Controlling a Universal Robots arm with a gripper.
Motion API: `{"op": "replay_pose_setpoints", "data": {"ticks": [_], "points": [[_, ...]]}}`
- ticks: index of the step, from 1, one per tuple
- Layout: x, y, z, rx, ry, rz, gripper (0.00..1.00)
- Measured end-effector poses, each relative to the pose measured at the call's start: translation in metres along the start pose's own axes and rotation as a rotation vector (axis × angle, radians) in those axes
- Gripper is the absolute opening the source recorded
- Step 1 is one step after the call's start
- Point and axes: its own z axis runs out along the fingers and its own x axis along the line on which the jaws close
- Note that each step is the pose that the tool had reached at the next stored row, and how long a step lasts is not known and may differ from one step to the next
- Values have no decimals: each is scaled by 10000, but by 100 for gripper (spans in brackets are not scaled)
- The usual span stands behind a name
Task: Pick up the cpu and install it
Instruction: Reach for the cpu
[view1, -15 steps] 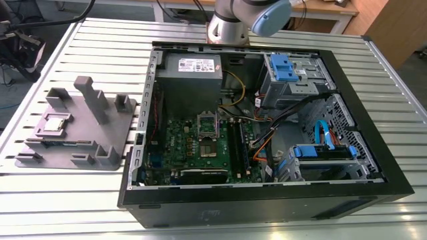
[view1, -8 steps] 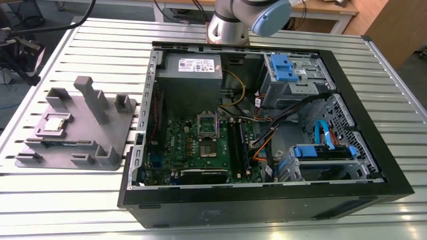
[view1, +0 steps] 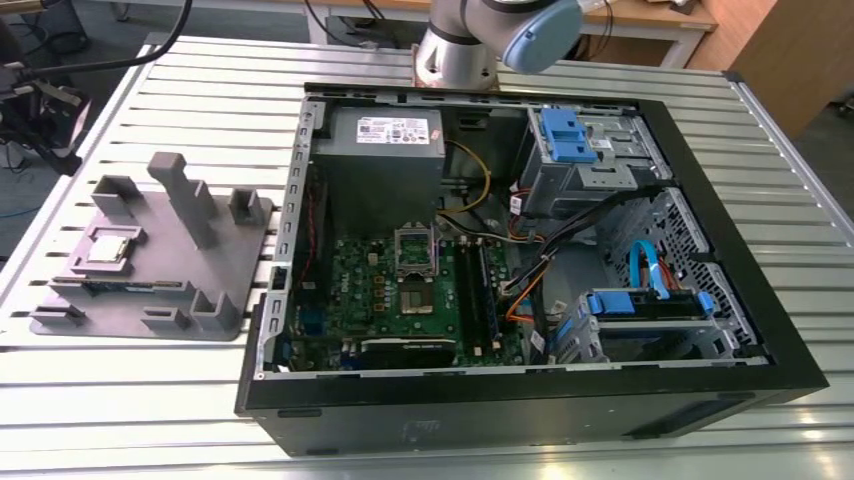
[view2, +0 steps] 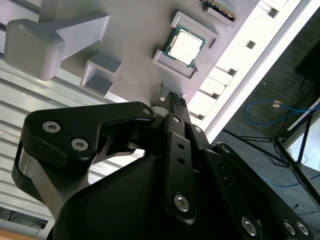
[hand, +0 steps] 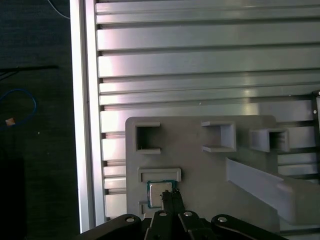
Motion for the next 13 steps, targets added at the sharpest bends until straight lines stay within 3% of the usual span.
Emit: {"op": "replay_pose_setpoints", "data": {"ticks": [9, 13], "points": [[2, -2, 11, -3, -4, 1, 11], [1, -33, 22, -1, -1, 0, 11]]}}
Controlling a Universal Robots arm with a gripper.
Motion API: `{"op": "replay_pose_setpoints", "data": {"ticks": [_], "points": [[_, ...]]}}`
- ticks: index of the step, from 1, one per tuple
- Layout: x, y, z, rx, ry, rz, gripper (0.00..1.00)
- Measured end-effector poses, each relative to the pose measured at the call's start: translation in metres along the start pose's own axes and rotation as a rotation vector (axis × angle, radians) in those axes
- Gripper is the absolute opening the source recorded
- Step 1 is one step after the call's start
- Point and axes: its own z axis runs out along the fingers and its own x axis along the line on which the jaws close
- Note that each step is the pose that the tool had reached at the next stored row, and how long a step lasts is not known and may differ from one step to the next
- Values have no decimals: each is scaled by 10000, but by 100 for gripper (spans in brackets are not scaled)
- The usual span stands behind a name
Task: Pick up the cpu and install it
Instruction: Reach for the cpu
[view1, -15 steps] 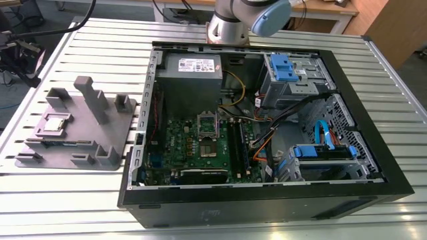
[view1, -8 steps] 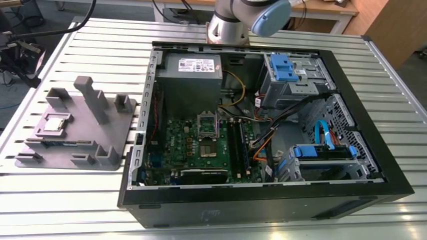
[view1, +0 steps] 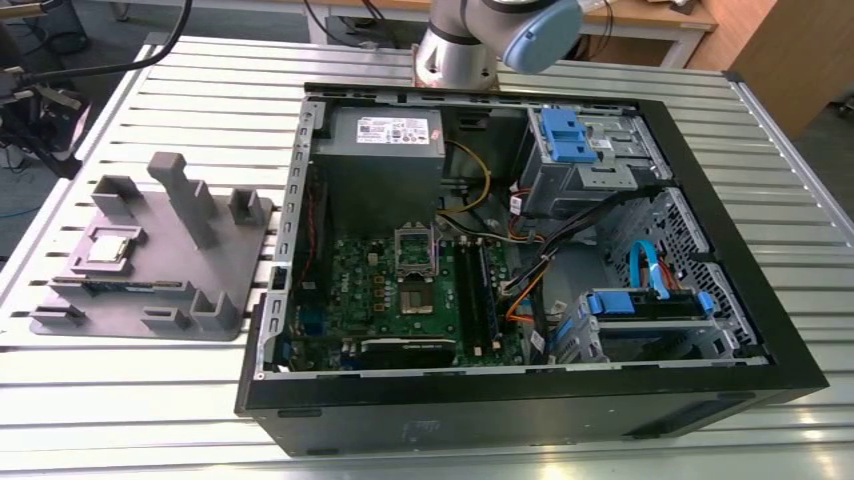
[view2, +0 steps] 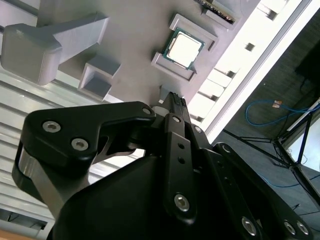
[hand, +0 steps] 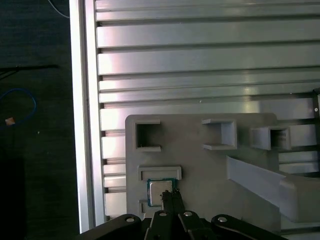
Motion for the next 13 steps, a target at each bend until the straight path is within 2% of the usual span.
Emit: {"op": "replay_pose_setpoints", "data": {"ticks": [5, 9, 13], "points": [[0, -37, 19, 16, -3, 0, 11], [1, -42, 33, 123, -8, -4, 11], [1, -42, 33, 126, -8, -5, 11]]}}
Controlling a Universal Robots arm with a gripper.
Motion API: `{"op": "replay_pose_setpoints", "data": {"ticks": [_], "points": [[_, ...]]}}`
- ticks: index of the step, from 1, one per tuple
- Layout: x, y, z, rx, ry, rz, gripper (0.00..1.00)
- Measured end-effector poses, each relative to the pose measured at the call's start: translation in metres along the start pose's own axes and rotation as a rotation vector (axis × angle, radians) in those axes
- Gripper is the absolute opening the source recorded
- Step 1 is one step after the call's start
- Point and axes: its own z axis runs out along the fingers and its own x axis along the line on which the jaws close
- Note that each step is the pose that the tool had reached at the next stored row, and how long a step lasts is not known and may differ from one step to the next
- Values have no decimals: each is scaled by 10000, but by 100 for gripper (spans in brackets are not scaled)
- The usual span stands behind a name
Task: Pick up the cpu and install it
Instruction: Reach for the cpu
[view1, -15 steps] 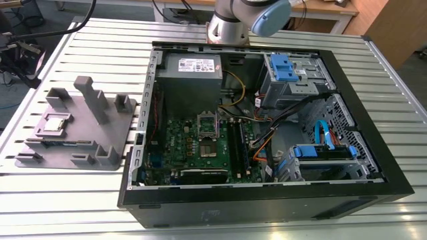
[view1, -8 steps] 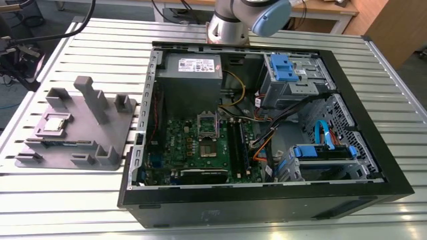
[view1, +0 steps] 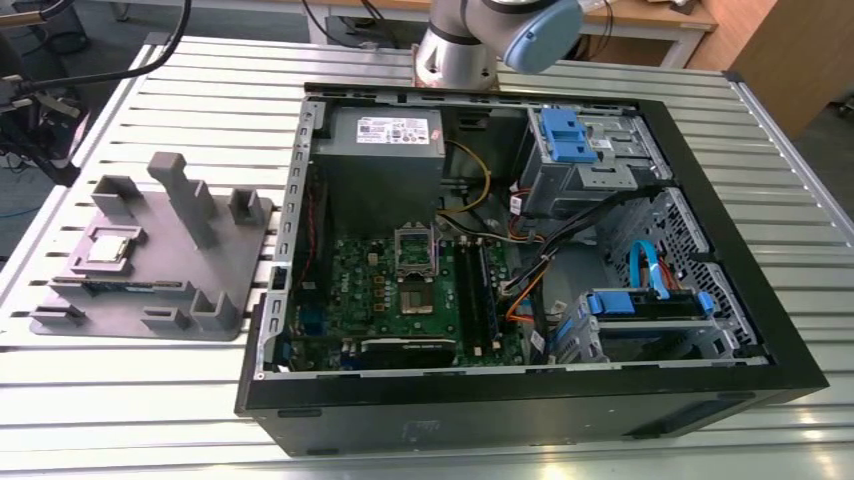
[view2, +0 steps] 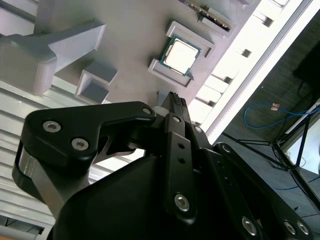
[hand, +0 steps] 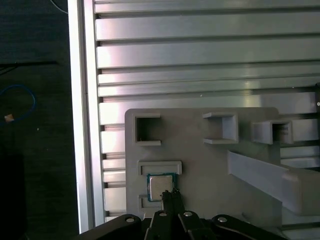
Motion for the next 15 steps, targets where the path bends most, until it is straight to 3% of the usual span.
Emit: {"op": "replay_pose_setpoints", "data": {"ticks": [1, 4, 5, 11, 15], "points": [[0, 0, 1, 1, 10, 1, 11], [0, 0, 4, 18, 222, 7, 11], [1, 0, 5, 18, 256, 8, 11], [0, -2, 7, 21, 262, 7, 11], [1, -6, 41, 23, 258, 8, 11]]}}
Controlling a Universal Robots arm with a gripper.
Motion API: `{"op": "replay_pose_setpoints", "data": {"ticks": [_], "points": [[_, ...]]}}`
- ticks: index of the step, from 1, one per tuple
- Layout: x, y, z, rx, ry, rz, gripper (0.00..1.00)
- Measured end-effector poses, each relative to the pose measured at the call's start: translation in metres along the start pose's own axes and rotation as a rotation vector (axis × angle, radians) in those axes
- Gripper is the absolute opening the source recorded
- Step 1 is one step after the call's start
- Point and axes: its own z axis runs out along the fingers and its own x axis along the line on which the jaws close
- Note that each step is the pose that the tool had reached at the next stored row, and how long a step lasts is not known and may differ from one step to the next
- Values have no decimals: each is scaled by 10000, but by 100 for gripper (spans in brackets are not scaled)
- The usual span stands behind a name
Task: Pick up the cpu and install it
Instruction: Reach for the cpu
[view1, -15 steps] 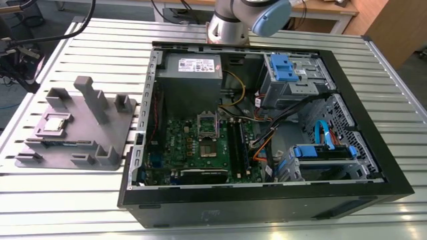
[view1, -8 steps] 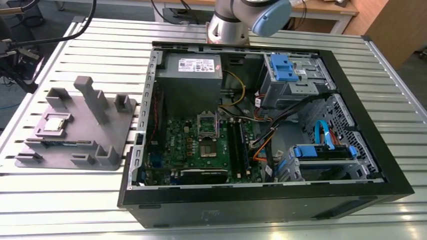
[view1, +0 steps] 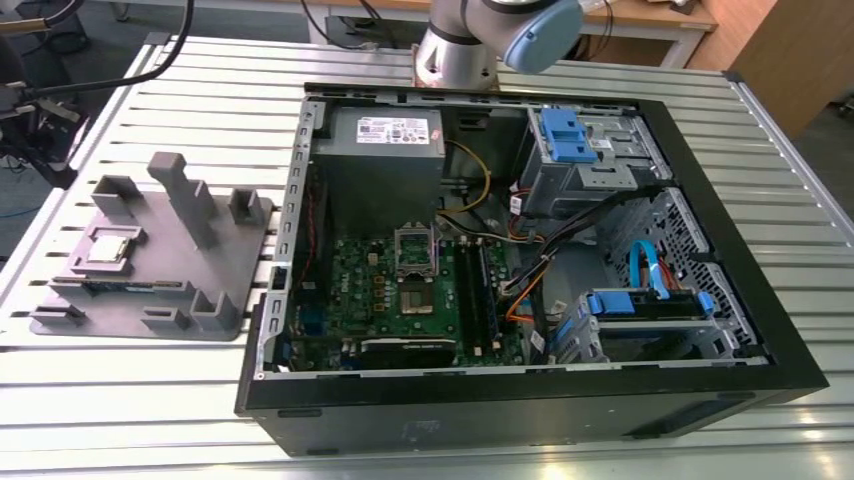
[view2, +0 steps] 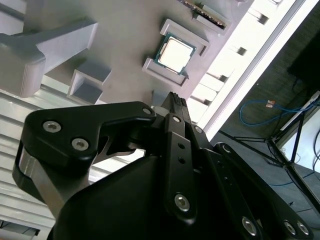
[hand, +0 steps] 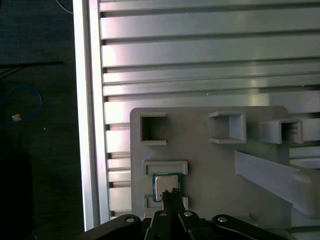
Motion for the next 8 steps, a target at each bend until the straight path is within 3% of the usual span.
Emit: {"op": "replay_pose_setpoints", "data": {"ticks": [8], "points": [[-2, -40, 57, 0, 1, 0, 11]]}}
